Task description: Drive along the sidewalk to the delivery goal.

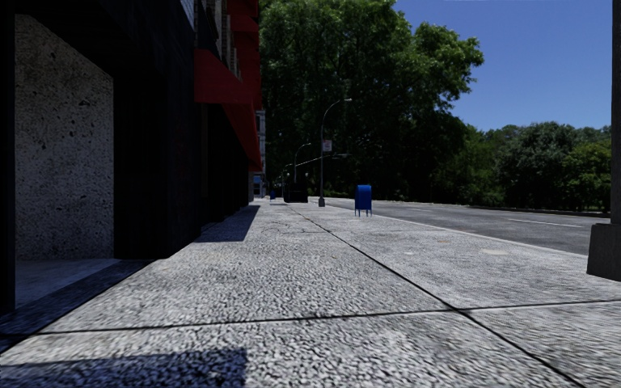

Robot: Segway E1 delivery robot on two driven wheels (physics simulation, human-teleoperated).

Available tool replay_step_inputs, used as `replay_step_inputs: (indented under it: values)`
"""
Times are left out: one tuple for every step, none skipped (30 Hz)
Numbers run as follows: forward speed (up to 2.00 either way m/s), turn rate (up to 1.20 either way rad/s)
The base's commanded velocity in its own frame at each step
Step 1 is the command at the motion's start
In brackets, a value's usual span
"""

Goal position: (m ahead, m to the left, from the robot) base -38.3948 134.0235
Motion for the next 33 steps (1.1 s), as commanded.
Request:
replay_step_inputs:
  values:
    - [0.00,0.00]
    - [0.00,0.00]
    - [0.00,0.00]
    - [0.00,0.00]
    - [0.00,0.00]
    - [0.00,0.00]
    - [0.00,0.00]
    - [0.00,0.00]
    - [0.00,0.00]
    - [0.00,0.00]
    - [0.00,0.00]
    - [0.00,0.00]
    - [0.00,0.00]
    - [0.00,0.00]
    - [0.00,0.00]
    - [0.00,0.00]
    - [0.00,0.00]
    - [0.00,0.00]
    - [0.68,0.00]
    - [0.68,0.00]
    - [1.03,0.00]
    - [1.25,0.00]
    - [1.31,0.00]
    - [1.40,0.00]
    - [1.42,0.00]
    - [1.43,0.00]
    - [1.43,0.00]
    - [1.43,0.00]
    - [1.43,0.00]
    - [1.43,0.00]
    - [1.43,0.00]
    - [1.43,0.00]
    - [1.43,0.00]
